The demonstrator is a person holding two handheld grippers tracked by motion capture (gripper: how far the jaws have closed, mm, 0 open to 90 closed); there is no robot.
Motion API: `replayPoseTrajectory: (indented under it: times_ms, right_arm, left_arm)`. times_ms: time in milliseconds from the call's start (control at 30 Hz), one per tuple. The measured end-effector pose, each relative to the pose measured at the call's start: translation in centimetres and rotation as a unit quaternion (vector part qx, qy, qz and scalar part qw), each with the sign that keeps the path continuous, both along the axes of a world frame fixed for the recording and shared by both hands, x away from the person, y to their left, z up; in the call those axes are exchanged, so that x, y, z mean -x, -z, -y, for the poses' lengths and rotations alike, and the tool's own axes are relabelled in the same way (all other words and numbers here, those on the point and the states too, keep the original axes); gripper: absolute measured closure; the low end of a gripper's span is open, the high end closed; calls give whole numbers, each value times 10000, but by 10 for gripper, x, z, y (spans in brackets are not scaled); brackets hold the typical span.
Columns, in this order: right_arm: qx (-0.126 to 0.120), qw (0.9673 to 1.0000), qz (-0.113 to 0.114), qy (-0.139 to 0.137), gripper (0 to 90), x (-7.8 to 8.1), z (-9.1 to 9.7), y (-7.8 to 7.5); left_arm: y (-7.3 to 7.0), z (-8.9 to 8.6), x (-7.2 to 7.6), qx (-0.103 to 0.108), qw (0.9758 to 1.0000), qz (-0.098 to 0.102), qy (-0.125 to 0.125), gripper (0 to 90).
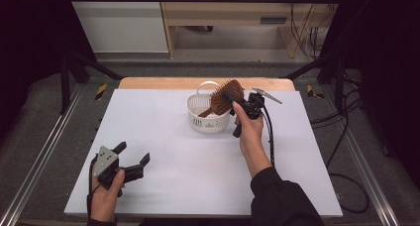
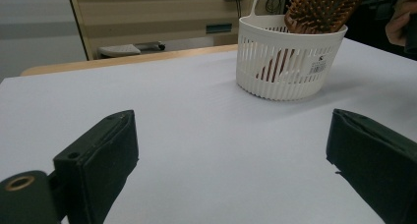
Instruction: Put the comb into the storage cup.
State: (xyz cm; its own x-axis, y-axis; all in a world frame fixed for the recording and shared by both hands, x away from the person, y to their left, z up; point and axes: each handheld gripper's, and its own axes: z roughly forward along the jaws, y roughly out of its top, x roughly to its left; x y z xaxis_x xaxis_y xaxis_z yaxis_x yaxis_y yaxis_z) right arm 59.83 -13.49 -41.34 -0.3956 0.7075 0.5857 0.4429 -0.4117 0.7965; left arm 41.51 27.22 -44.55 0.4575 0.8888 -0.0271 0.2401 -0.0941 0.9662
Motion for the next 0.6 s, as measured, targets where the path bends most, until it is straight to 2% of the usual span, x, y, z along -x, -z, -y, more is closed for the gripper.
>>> replayPoseTrajectory:
  times_ms: [600]
  right_arm:
    - [79, 9999, -82, 12, 428, -1, 5, 5]
  left_arm:
    - [0, 0, 0, -2, 10000, -27, 18, 55]
